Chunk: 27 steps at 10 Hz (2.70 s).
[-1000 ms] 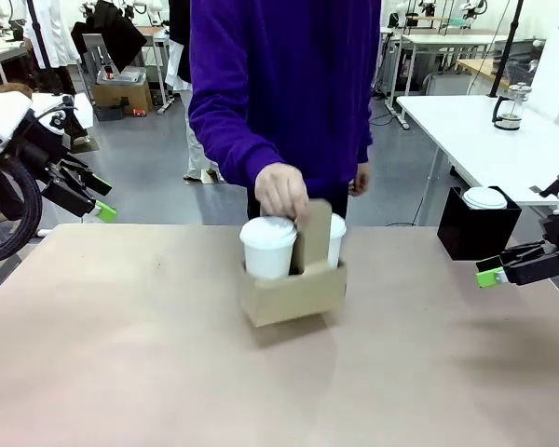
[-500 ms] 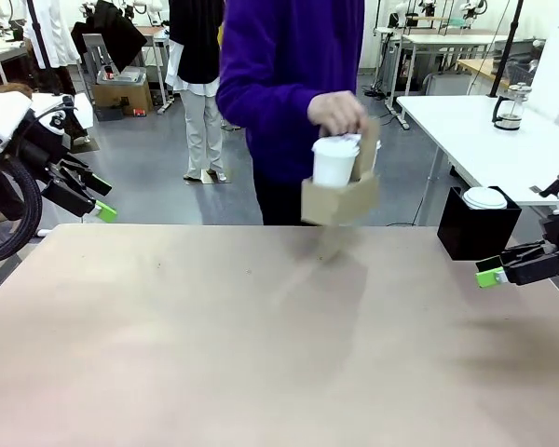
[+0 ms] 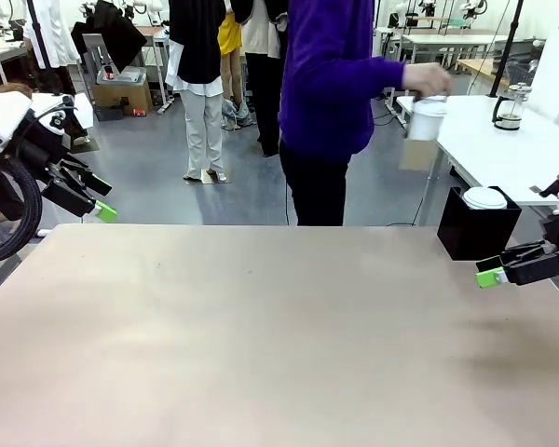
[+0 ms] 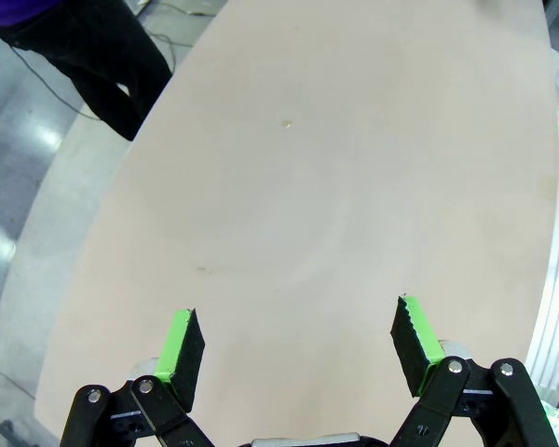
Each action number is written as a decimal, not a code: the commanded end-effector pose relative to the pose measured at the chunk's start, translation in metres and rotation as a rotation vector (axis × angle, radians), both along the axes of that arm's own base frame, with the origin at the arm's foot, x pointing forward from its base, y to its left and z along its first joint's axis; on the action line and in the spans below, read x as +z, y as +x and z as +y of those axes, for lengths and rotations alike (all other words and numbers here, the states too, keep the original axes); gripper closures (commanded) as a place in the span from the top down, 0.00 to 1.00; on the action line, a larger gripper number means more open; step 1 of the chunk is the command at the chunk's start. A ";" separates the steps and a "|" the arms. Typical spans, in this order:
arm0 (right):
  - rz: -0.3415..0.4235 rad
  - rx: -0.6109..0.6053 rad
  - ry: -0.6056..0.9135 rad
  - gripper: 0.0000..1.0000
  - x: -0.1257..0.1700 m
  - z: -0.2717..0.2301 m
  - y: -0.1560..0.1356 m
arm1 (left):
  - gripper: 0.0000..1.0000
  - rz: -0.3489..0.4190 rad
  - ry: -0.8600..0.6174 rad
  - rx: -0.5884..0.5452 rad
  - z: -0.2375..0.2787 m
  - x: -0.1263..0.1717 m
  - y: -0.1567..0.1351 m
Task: Pour a drink into a cup and package it in a carrier.
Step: Insert the held 600 ml Paper Cup into the Cup Carrier.
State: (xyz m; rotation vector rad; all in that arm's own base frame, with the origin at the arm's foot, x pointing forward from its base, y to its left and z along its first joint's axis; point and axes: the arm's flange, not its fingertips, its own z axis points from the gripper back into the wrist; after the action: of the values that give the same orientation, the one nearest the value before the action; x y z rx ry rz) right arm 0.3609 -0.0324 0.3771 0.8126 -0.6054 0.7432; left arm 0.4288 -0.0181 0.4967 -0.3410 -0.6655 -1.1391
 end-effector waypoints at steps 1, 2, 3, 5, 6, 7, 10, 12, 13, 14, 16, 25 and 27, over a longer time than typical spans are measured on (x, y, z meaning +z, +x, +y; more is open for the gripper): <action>-0.031 0.005 0.020 1.00 0.000 0.000 0.001 | 1.00 -0.004 -0.007 -0.006 0.001 0.001 -0.001; -0.031 0.005 0.020 1.00 0.000 0.000 0.001 | 1.00 -0.004 -0.007 -0.006 0.001 0.001 -0.001; -0.031 0.005 0.020 1.00 0.000 0.000 0.001 | 1.00 -0.004 -0.007 -0.006 0.001 0.001 -0.001; -0.031 0.005 0.020 1.00 0.000 0.000 0.001 | 1.00 -0.004 -0.007 -0.006 0.001 0.001 -0.001; -0.031 0.005 0.020 1.00 0.000 0.000 0.001 | 1.00 -0.004 -0.007 -0.006 0.001 0.001 -0.001; -0.031 0.005 0.020 1.00 0.000 0.000 0.001 | 1.00 -0.004 -0.007 -0.006 0.001 0.001 -0.001; -0.031 0.005 0.020 1.00 0.000 0.000 0.001 | 1.00 -0.004 -0.007 -0.006 0.001 0.001 -0.001; -0.031 0.005 0.020 1.00 0.000 0.000 0.001 | 1.00 -0.004 -0.007 -0.006 0.001 0.001 -0.001; -0.031 0.005 0.020 1.00 0.000 0.000 0.001 | 1.00 -0.004 -0.007 -0.006 0.001 0.001 -0.001; -0.031 0.005 0.020 1.00 0.000 0.000 0.001 | 1.00 -0.004 -0.007 -0.006 0.001 0.001 -0.001; -0.031 0.005 0.020 1.00 0.000 0.000 0.001 | 1.00 -0.004 -0.007 -0.006 0.001 0.001 -0.001; -0.031 0.005 0.020 1.00 0.000 0.000 0.001 | 1.00 -0.004 -0.007 -0.006 0.001 0.001 -0.001; -0.031 0.005 0.020 1.00 0.000 0.000 0.001 | 1.00 -0.004 -0.007 -0.006 0.001 0.001 -0.001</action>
State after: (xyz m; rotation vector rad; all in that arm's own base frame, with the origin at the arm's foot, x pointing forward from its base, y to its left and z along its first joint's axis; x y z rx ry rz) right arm 0.3609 -0.0324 0.3771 0.8125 -0.6056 0.7436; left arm 0.4288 -0.0181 0.4967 -0.3410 -0.6655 -1.1391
